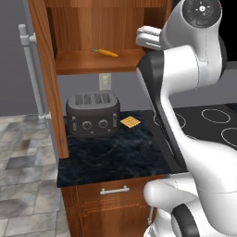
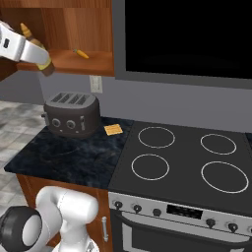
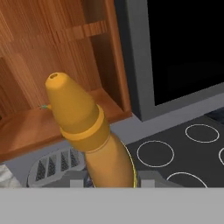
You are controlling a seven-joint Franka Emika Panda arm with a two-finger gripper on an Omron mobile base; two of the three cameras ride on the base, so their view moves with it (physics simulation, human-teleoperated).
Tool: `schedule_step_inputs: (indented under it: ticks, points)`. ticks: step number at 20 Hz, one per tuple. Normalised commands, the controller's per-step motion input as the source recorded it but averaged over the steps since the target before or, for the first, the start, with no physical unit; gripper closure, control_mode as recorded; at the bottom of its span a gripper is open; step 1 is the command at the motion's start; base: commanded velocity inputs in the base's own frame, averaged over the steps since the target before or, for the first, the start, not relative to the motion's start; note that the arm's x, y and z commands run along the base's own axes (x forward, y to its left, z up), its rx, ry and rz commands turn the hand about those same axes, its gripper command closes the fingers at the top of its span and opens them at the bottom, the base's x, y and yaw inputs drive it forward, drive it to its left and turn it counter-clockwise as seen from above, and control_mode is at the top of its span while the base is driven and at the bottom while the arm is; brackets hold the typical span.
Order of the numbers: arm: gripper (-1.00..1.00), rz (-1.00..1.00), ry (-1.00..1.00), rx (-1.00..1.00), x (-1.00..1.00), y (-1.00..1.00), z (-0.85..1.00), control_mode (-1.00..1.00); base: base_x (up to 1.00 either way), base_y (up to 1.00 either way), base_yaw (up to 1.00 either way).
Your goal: Pick the cereal and honey bottle from the counter and place them in the cabinets closest to them.
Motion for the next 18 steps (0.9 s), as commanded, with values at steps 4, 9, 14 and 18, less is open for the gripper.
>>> schedule_step_inputs:
  ticks: [4, 9, 14, 18]
  points:
    - [1.0, 0.0, 0.0, 0.02, 0.35, -0.03, 0.0, -1.0, 0.0, 0.0, 0.0]
    - [1.0, 0.0, 0.0, 0.05, 0.49, -0.03, 0.0, -1.0, 0.0, 0.0, 0.0]
    - [1.0, 0.0, 0.02, 0.05, 0.5, -0.02, 0.0, -1.0, 0.0, 0.0, 0.0]
    - [1.0, 0.0, 0.03, 0.03, 0.46, 0.0, -0.01, -1.0, 0.0, 0.0, 0.0]
